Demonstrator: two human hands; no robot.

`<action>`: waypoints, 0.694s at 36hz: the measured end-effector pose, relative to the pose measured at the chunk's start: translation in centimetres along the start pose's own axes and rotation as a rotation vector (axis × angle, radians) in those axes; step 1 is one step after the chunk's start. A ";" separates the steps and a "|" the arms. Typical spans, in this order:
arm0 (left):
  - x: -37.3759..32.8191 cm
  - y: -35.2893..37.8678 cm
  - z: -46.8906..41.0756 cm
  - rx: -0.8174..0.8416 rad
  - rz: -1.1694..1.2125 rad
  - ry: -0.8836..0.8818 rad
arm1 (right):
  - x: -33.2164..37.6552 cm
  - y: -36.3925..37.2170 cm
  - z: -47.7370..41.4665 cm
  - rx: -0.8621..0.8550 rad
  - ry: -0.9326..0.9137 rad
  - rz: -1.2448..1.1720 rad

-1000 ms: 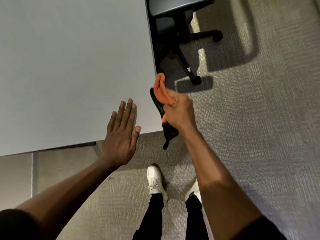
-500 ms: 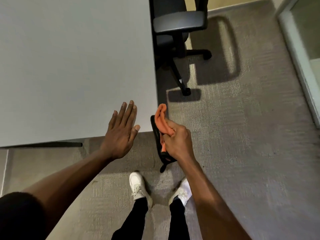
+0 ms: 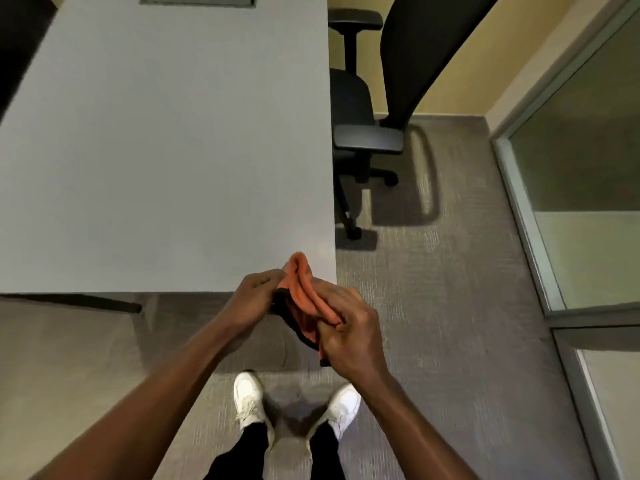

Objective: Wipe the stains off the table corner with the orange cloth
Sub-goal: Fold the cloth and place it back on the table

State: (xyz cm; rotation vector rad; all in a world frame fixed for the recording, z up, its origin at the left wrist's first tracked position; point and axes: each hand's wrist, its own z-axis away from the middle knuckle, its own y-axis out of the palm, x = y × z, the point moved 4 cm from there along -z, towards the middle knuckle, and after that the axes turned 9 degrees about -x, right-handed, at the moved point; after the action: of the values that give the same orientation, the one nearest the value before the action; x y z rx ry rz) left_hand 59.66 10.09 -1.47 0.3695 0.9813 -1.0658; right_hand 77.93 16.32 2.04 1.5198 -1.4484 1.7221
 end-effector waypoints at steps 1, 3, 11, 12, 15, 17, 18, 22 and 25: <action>0.0 -0.9 0.8 0.011 0.058 -0.026 | 0.9 0.4 0.1 0.001 -0.059 0.024; 0.0 -2.8 2.4 0.028 0.191 -0.064 | 2.9 1.5 0.4 0.026 -0.174 0.060; -2.1 -11.9 7.7 -0.011 0.450 -0.004 | 11.0 7.0 0.9 0.124 -0.436 0.269; -2.4 -13.0 8.1 -0.025 0.429 0.016 | 11.9 7.7 1.0 0.124 -0.440 0.262; -3.2 -16.1 9.0 -0.092 0.321 0.088 | 14.7 10.0 1.1 0.094 -0.438 0.262; -3.9 -18.1 9.5 -0.155 0.245 0.121 | 16.5 11.5 1.4 0.051 -0.412 0.261; -4.1 -19.2 9.7 -0.198 0.205 0.138 | 17.4 12.2 1.4 0.022 -0.392 0.257; -4.9 -22.4 10.4 -0.323 0.067 0.214 | 19.8 15.0 1.4 -0.050 -0.340 0.284; -5.8 -25.0 10.8 -0.402 -0.094 0.303 | 21.0 16.5 0.5 -0.059 -0.291 0.277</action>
State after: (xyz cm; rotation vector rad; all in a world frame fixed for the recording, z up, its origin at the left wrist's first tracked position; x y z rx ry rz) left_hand 42.62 -5.81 13.81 0.1556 1.4645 -0.8827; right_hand 57.88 3.35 14.04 1.6538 -1.9181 1.6380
